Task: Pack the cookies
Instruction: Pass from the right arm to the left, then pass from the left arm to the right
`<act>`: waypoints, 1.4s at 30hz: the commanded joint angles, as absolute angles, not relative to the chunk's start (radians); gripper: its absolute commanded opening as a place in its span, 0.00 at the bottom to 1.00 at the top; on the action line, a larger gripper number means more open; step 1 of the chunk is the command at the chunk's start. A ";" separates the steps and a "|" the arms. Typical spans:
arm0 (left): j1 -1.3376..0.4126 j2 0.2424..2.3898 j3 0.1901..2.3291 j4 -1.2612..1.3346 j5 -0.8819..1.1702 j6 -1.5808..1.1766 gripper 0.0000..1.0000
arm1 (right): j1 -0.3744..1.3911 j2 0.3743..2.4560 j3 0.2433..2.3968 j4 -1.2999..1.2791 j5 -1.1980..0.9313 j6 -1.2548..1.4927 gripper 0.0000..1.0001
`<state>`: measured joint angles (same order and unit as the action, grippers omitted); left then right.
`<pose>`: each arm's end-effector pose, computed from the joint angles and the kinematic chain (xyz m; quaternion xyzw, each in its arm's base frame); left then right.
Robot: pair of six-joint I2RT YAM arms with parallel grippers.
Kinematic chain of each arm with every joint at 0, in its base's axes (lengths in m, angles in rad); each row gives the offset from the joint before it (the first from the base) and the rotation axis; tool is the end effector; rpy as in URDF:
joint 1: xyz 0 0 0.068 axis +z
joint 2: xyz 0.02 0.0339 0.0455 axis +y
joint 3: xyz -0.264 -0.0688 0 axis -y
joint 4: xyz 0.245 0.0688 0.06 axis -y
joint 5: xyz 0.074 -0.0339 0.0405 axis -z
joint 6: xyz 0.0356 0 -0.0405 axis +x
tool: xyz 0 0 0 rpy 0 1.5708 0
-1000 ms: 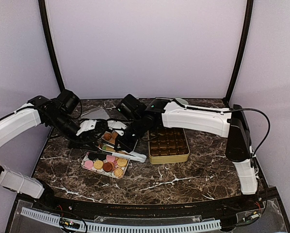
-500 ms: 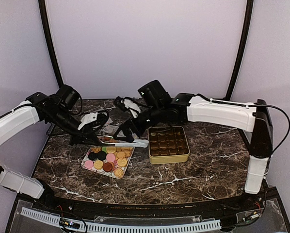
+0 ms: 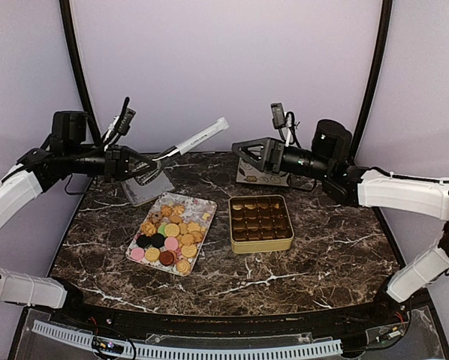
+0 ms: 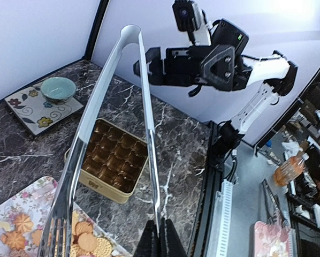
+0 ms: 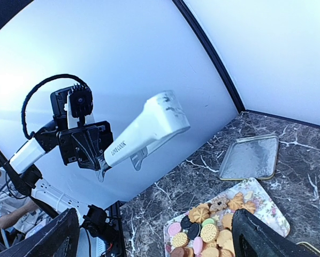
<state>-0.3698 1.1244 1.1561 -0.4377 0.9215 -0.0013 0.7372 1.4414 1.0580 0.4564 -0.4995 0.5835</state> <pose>0.2105 -0.1120 0.3816 0.3775 0.6906 -0.4558 0.4157 0.2407 0.2416 0.3470 -0.2311 0.6439 0.5682 0.4573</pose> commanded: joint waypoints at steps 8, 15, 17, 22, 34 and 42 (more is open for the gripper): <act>-0.357 1.093 1.003 0.214 1.183 -0.617 0.00 | 0.829 1.616 1.098 0.967 -0.525 0.811 1.00; -0.356 1.094 0.987 0.272 1.189 -0.639 0.00 | 0.896 1.749 1.232 1.050 -0.482 0.832 1.00; -0.357 1.097 0.986 0.276 1.190 -0.636 0.00 | 0.915 1.776 1.270 1.046 -0.473 0.828 1.00; -0.357 1.097 0.985 0.285 1.189 -0.631 0.00 | 0.934 1.798 1.305 1.051 -0.451 0.829 1.00; -0.356 1.100 0.994 0.274 1.220 -0.605 0.00 | 0.943 1.872 1.366 1.116 -0.470 0.901 0.89; -0.356 1.082 1.002 0.195 1.250 -0.527 0.00 | 0.883 1.829 1.280 1.232 -0.489 0.990 0.94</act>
<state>-0.3511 1.1118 0.9863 0.2195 1.1919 -0.5945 0.9142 1.8599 1.3273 1.1461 -0.4622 0.9302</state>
